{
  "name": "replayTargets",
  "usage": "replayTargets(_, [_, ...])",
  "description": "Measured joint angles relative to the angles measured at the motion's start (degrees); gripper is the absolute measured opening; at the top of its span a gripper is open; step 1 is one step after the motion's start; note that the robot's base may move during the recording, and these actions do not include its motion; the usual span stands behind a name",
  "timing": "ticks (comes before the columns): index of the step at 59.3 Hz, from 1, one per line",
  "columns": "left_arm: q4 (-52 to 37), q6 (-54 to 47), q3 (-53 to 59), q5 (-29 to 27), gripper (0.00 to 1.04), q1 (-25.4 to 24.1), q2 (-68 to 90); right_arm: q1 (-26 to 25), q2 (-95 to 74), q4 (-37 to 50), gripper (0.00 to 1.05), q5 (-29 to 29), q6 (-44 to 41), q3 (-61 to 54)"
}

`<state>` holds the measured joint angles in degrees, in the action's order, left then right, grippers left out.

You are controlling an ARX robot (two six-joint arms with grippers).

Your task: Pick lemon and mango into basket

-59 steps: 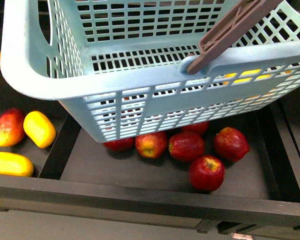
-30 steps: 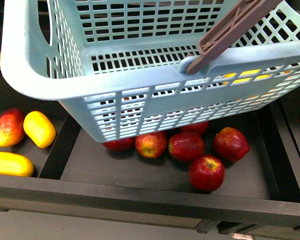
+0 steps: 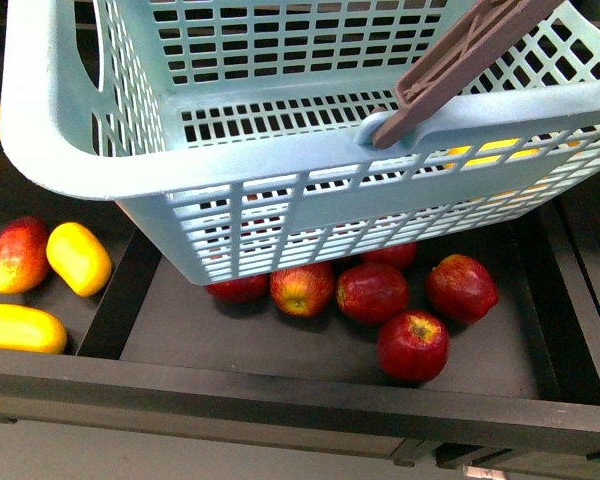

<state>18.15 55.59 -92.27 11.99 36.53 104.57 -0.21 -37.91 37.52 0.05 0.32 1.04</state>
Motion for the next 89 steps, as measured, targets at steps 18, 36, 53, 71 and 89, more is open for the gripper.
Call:
replayTargets(18, [-0.17,0.52,0.11,0.94,0.05,0.70,-0.11,0.00,0.09,-0.02,0.96,0.15,0.00,0.00])
replayTargets(36, [-0.17,0.22,0.35,-0.17,0.05,0.04,-0.26,0.11,0.11,-0.13,0.96,-0.07,0.02,0.00])
replayTargets(53, [-0.17,0.17,0.37,0.24,0.05,-0.09,-0.26,0.17,0.15,-0.13,0.96,-0.07,0.00,0.00])
replayTargets(71, [-0.17,0.13,0.37,0.02,0.05,-0.07,-0.28,0.20,0.11,-0.13,0.96,-0.07,0.00,0.00])
replayTargets(89, [-0.17,0.13,0.39,0.11,0.05,-0.11,-0.33,0.22,0.11,-0.13,0.96,0.02,0.00,0.00])
